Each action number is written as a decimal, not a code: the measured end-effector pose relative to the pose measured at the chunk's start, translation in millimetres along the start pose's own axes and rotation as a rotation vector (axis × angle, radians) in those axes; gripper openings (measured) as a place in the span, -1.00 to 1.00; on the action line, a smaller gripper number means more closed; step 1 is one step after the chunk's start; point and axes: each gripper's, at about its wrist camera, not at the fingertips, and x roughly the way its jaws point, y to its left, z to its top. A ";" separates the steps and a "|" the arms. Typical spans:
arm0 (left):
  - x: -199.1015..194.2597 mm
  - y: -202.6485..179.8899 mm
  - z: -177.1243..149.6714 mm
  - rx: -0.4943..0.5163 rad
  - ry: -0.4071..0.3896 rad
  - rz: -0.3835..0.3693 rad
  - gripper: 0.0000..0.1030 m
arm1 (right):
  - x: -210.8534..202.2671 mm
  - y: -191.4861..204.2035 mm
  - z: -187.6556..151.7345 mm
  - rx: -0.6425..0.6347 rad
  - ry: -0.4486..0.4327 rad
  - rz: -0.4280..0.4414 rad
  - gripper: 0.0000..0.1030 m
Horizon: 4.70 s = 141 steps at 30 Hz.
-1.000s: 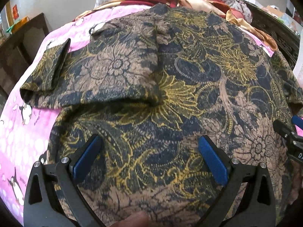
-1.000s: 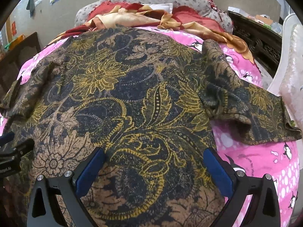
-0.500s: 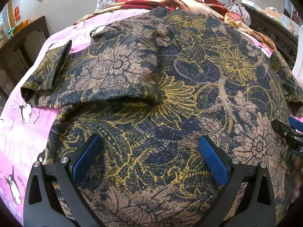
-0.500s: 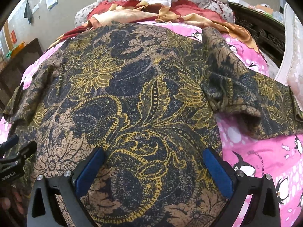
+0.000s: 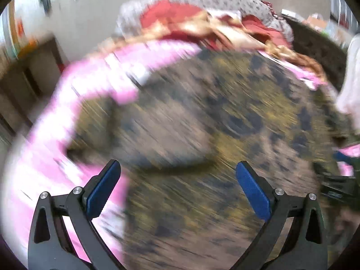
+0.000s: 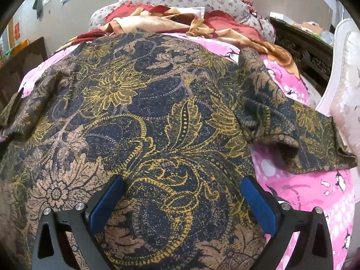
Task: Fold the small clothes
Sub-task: 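Grasp the shirt side and sleeve nearest the left gripper with the left gripper, then lift the grasped shirt side with the left gripper and carry it across the body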
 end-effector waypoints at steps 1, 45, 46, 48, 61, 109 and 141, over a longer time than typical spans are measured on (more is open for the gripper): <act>2.3 6.0 9.6 0.043 -0.033 0.077 0.99 | -0.5 1.2 -0.2 -0.005 -0.003 -0.007 1.00; 48.1 191.6 30.8 -0.270 0.037 0.067 -0.85 | -4.0 2.8 0.6 -0.013 -0.016 -0.032 1.00; 39.4 200.3 32.9 -0.284 0.023 0.088 -0.87 | -5.0 2.4 1.7 -0.014 -0.012 -0.025 1.00; 20.0 225.1 37.1 -0.315 0.003 0.127 -0.88 | -12.8 1.1 4.0 -0.016 -0.020 -0.009 1.00; 1.3 316.5 16.0 -0.497 0.045 -0.004 -0.88 | -79.0 12.8 16.5 -0.008 -0.115 0.099 1.00; 61.1 300.8 5.5 -0.589 0.132 -0.197 0.16 | -73.1 87.1 -15.8 -0.178 -0.142 0.134 1.00; 43.0 294.1 20.6 -0.665 0.064 -0.198 -0.93 | -61.0 81.6 -21.2 -0.145 -0.113 0.133 1.00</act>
